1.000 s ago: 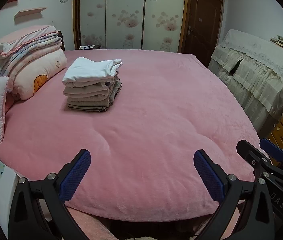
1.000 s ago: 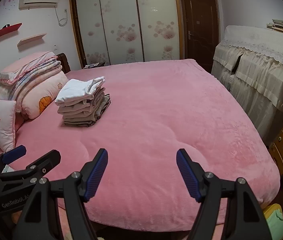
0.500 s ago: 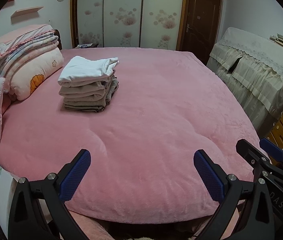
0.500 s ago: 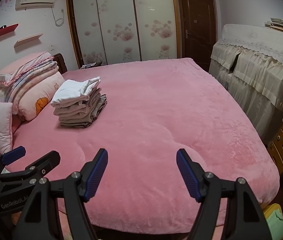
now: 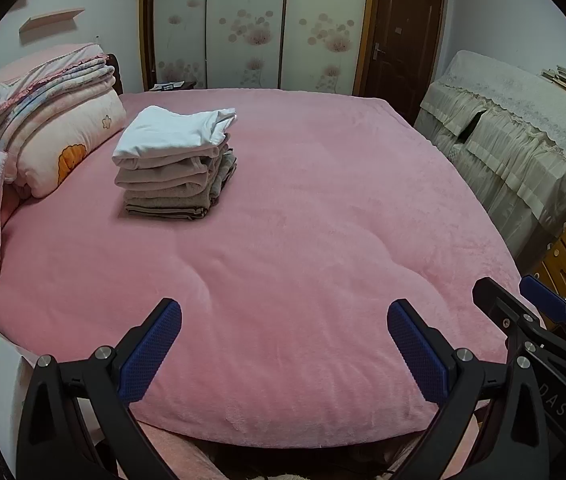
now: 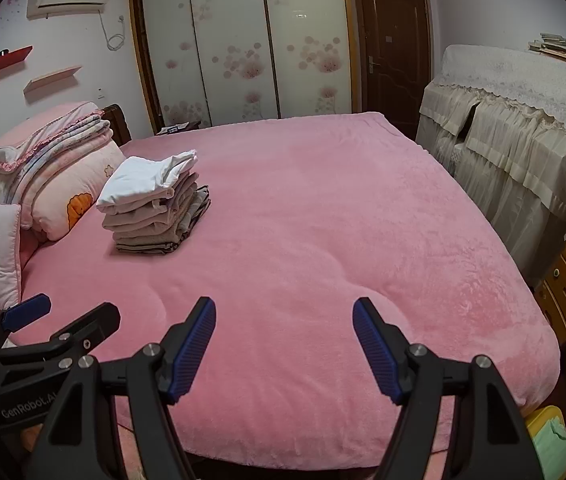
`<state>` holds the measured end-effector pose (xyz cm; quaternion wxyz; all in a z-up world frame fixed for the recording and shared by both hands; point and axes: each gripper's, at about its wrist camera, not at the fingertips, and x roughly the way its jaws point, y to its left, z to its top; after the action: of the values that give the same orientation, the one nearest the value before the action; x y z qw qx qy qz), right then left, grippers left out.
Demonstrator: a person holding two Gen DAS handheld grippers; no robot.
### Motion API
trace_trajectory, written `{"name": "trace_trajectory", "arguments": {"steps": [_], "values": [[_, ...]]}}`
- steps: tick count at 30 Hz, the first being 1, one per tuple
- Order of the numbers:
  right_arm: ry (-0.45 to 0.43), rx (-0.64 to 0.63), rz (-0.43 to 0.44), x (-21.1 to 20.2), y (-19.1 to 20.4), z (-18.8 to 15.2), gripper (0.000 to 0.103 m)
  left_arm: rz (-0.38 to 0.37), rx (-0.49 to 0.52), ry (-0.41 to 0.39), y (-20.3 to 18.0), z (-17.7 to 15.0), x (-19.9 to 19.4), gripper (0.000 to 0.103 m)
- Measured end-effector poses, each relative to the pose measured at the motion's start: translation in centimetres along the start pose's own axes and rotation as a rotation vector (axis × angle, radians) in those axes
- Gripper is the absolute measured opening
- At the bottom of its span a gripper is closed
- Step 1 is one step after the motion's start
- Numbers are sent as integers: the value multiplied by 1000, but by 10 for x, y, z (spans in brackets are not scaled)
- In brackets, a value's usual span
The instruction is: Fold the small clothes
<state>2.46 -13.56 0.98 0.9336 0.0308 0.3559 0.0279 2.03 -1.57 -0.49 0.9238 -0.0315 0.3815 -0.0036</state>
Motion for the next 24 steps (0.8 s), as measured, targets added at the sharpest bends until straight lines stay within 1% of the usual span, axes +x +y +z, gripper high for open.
{"name": "trace_trajectory", "arguments": {"steps": [24], "values": [[6,3,-2,1,-2,1,72,5,-7,15,3,2,6,102]]}}
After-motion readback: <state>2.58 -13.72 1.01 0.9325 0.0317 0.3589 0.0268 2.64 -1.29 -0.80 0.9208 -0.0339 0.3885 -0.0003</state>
